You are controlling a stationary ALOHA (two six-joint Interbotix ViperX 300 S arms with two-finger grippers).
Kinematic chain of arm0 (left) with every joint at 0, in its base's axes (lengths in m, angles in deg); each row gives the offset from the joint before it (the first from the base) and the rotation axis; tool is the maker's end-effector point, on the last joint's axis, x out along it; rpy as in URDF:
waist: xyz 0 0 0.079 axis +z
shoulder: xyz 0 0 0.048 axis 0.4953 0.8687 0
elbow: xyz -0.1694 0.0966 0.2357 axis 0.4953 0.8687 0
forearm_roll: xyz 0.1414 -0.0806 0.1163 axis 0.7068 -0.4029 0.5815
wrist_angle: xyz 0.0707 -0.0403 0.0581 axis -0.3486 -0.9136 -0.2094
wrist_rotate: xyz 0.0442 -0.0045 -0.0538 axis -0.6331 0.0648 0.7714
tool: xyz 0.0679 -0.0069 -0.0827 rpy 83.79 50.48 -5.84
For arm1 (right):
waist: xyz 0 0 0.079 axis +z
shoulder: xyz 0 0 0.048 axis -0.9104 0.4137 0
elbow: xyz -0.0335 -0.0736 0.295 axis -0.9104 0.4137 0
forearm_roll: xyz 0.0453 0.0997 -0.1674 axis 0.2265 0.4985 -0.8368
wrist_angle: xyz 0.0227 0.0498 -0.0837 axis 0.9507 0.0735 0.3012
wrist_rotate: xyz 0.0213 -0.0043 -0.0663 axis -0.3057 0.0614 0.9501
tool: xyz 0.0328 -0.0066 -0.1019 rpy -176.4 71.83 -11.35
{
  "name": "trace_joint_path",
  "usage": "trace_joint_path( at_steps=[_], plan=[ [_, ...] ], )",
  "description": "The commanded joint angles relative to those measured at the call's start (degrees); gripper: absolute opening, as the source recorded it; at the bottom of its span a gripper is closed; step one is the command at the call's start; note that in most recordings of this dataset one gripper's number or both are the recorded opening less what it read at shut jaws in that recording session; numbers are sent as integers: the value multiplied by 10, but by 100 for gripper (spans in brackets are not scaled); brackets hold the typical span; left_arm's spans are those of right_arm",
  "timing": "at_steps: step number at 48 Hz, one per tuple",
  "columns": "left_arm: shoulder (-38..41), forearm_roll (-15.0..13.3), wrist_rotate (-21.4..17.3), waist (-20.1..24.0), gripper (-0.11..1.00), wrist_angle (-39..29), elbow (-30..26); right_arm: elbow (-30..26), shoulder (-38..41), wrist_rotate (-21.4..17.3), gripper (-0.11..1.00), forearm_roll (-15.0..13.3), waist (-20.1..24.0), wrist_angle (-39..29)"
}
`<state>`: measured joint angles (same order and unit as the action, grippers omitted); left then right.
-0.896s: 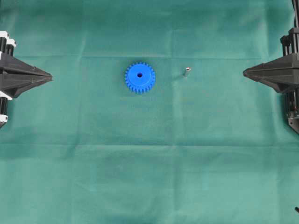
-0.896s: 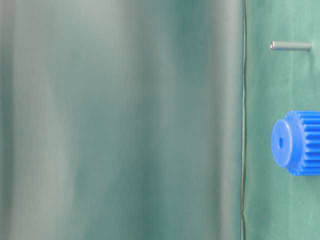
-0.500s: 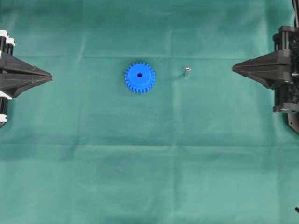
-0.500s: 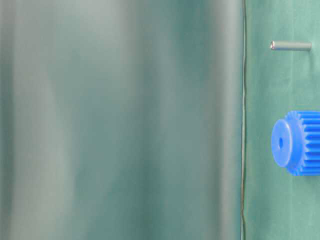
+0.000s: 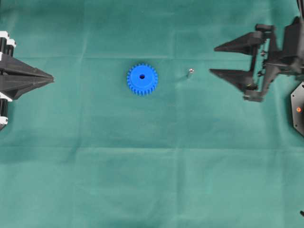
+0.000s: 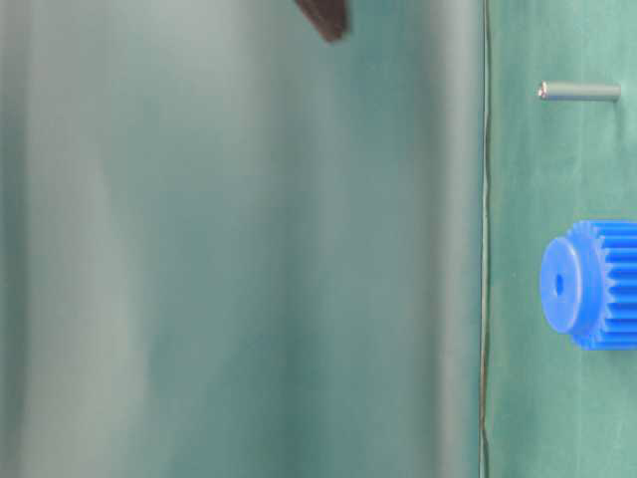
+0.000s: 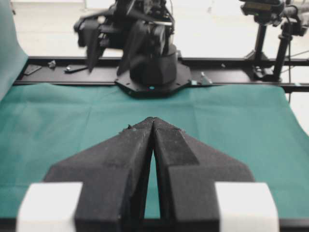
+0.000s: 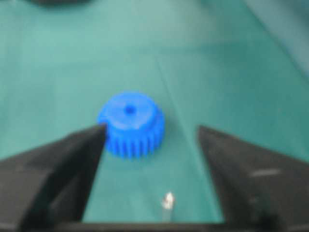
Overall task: Insert the shaft placed at a random location into the center hole of the medium gear at another random location.
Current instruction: 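Move the right gripper left over the silver shaft, fingers open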
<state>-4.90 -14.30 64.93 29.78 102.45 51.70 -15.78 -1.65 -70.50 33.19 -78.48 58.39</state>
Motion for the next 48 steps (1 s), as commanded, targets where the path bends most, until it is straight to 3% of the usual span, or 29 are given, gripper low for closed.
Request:
trace_joint_path(
  at_steps=[1, 7, 16, 34, 48],
  plan=[
    [3, 1, 1, 2, 0, 3, -13, -6, 48, 15, 90, -2, -7, 44],
    [3, 2, 1, 2, 0, 1, -13, -9, 108, 25, 83, 1, -15, 91],
    [3, 1, 1, 1, 0, 1, -13, -11, 183, 26, 84, 2, -27, 150],
    [4, 2, 1, 2, 0, 1, -12, -33, 303, 26, 84, 21, -37, 206],
    [3, 1, 1, 2, 0, -7, -11, -46, 333, 25, 84, 21, -38, 211]
  ],
)
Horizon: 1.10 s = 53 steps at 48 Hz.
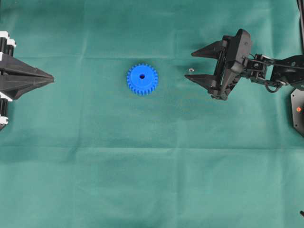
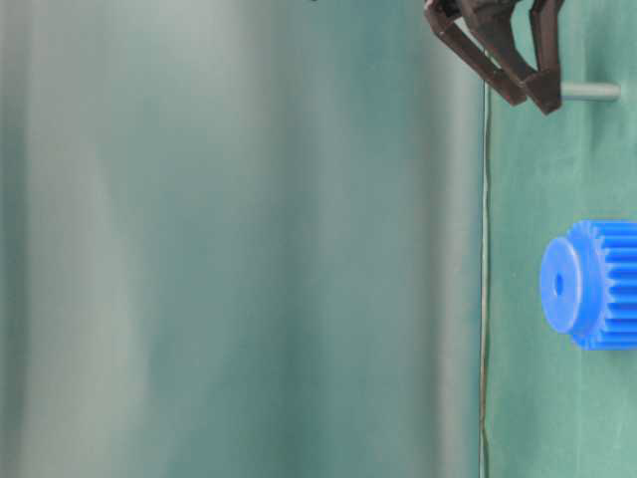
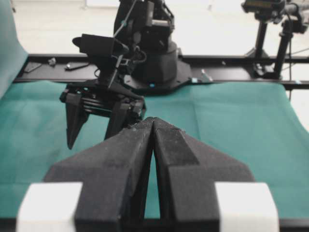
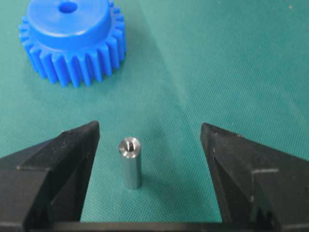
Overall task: Insert the shaft placed at a random location into the center hole of the medium gear at another random location.
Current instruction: 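Move the right gripper left over the silver shaft, fingers open, then close the right gripper on the silver shaft and lift it upright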
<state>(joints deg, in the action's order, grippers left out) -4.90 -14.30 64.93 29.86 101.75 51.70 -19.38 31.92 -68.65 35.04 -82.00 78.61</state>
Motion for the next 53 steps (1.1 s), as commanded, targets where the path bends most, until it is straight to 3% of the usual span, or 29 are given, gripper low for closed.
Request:
trace_joint_path(
  at_steps=[1, 10, 17, 20, 29, 46, 53],
  plan=[
    [3, 1, 1, 1, 0, -1, -11, -9, -1, 5, 84, 2, -3, 9],
    [3, 2, 1, 0, 0, -4, -11, -5, -1, 5, 80, 2, -3, 11],
    [3, 1, 1, 1, 0, -5, -11, -4, -1, 5, 67, -1, -3, 13],
    [3, 1, 1, 1, 0, -5, -12, -5, -1, 5, 58, -4, -1, 15],
    [3, 1, 1, 1, 0, -5, -12, -4, -1, 6, 14, -14, 3, 15],
    [3, 2, 1, 4, 0, -5, -12, -9, -11, 4, 14, -15, 4, 7],
    [3, 2, 1, 4, 0, -5, -12, -12, -51, 4, 14, -15, 4, -31]
  ],
)
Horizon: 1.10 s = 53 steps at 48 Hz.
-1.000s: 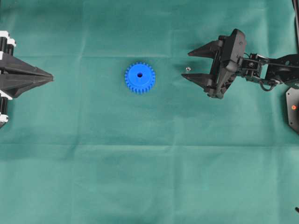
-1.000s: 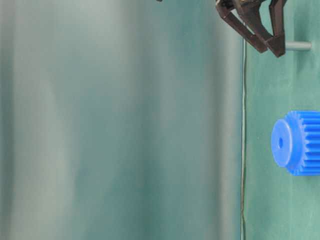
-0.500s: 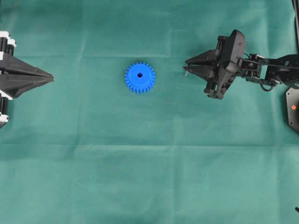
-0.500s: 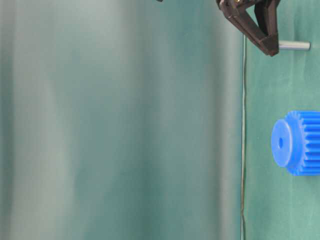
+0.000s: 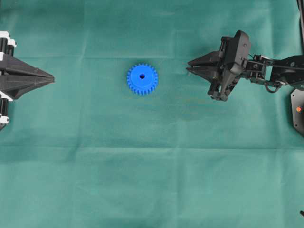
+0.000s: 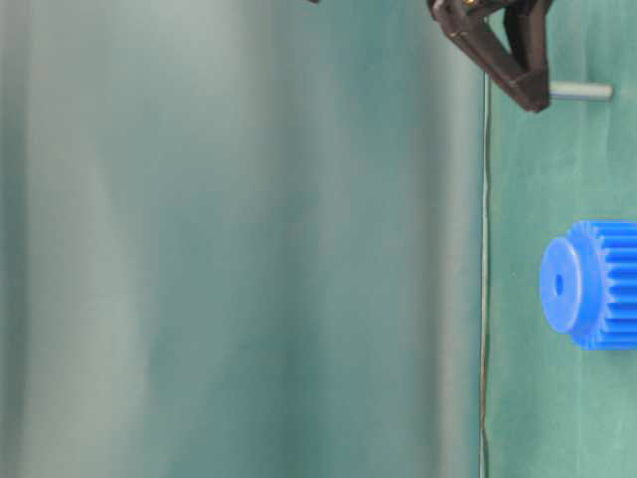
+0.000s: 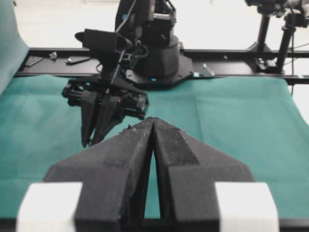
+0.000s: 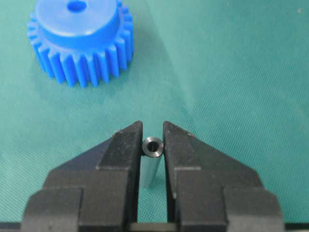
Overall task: Insert the shaft placed at a random location into the center hole of the medium gear at another random location.
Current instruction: 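Close the right gripper on the silver shaft and lift it upright, then carry the held shaft left to above the blue gear's center hole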
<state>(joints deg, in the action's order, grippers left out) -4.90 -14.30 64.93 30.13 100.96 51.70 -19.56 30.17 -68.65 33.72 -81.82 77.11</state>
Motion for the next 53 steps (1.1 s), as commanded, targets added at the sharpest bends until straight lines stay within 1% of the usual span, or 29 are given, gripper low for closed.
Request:
trace_joint_path(
  at_steps=[1, 12, 18, 42, 53],
  plan=[
    [3, 2, 1, 2, 0, 3, -12, -11, -40, 4, 14, -2, 2, -25],
    [2, 1, 1, 2, 0, 3, -13, -26, -121, 6, 14, -2, 3, -114],
    [1, 1, 1, 2, 0, 3, -13, -30, -145, 6, 14, -2, 4, -139],
    [1, 2, 1, 2, 0, 3, -13, -34, -149, 5, 14, -1, 8, -144],
    [1, 1, 2, 2, 0, 4, -13, -68, -122, 5, 14, -1, 15, -146]
  ],
)
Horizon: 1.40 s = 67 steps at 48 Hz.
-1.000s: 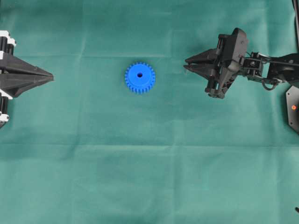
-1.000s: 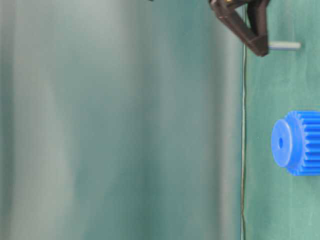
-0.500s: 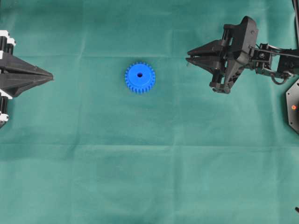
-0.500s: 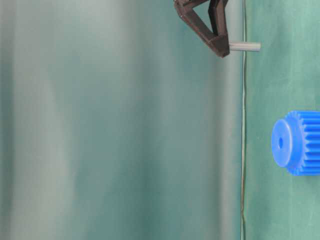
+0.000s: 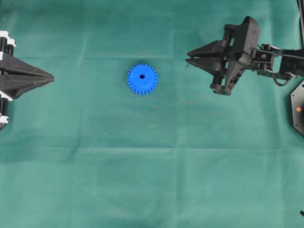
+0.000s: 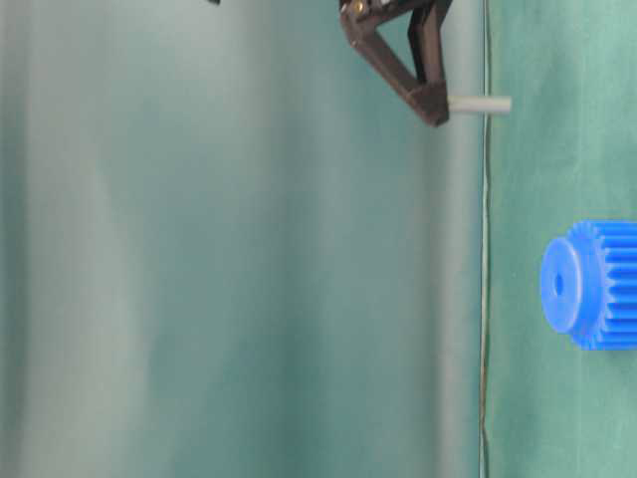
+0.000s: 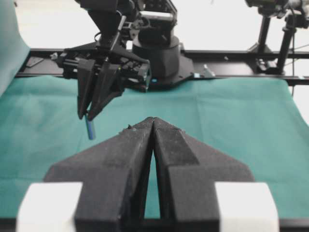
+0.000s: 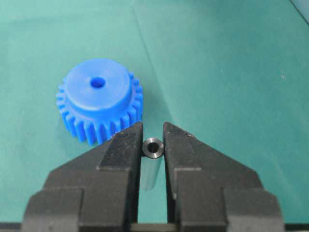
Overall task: Insert the shaft placed at a random location into the center hole of the medium gear at another random location.
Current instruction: 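Carry the held shaft left to above the blue gear's center hole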
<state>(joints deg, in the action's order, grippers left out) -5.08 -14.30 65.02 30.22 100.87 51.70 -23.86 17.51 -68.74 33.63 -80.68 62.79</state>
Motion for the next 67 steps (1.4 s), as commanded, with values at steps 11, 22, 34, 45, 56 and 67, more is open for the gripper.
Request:
trace_joint_path(
  at_steps=[11, 22, 34, 45, 56, 67],
  plan=[
    [3, 1, 0, 1, 0, 4, -13, -86, 52, 8, 14, -1, 20, -17],
    [3, 2, 0, 1, 0, 4, -13, -153, 95, 9, 14, 0, 34, -33],
    [3, 2, 0, 1, 0, 4, -12, -205, 130, 10, 14, -1, 48, -58],
    [3, 2, 0, 1, 0, 4, -13, -228, 149, 10, 14, -1, 51, -64],
    [3, 2, 0, 1, 0, 4, -12, -229, 152, 10, 14, -1, 52, -64],
    [3, 2, 1, 1, 0, 4, -12, -229, 169, 10, 14, 1, 52, -62]
  ],
)
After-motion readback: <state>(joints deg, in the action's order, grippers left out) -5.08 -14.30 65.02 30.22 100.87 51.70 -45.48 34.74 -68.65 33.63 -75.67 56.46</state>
